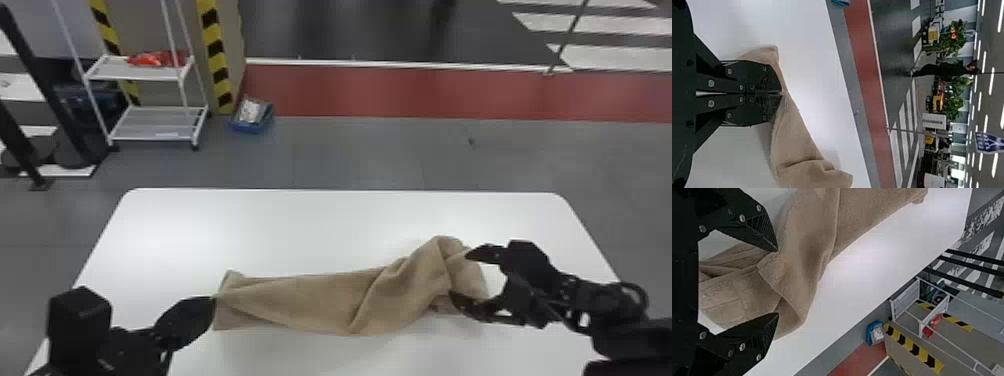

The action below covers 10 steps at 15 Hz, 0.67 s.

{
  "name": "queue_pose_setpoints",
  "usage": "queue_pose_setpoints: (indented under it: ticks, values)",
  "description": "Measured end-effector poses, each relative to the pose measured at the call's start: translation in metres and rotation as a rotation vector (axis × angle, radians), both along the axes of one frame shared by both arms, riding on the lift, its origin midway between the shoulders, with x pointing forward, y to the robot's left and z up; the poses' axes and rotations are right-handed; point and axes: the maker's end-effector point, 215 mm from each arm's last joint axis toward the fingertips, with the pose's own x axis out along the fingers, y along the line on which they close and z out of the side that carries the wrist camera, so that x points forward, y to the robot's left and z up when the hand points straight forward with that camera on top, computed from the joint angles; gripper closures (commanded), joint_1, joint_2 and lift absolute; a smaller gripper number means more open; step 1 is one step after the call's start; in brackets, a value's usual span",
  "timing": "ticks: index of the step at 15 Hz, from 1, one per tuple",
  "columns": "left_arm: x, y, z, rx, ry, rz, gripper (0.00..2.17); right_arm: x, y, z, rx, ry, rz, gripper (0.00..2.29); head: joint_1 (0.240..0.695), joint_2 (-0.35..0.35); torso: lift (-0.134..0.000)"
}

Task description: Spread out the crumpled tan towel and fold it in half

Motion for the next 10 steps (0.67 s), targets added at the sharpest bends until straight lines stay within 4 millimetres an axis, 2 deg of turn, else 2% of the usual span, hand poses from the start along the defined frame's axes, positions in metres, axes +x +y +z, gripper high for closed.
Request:
queue_pose_setpoints:
  ticks: [3, 5, 7, 10]
  values:
    - [0.000, 0.000, 0.000, -0.003, -0.001, -0.001, 1.63, -0.014, -0.051, 0.008, -0.053, 0.016, -0.031, 0.20, 0.695, -0.132, 0.000]
    - [0.001, -0.001, 0.000, -0.004, -0.002, -0.002, 1.62, -0.019, -0.080, -0.003, -0.104, 0.043, -0.054, 0.35, 0.695, -0.173, 0.000]
    - [0.001, -0.001, 0.000, -0.005, -0.002, -0.003, 1.63, -0.021, -0.102, -0.017, -0.157, 0.077, -0.068, 0.35, 0.695, -0.215, 0.000]
    - [0.001, -0.001, 0.000, -0.007, -0.003, -0.004, 1.63, -0.010, -0.127, -0.030, -0.210, 0.103, -0.102, 0.42, 0.695, -0.249, 0.000]
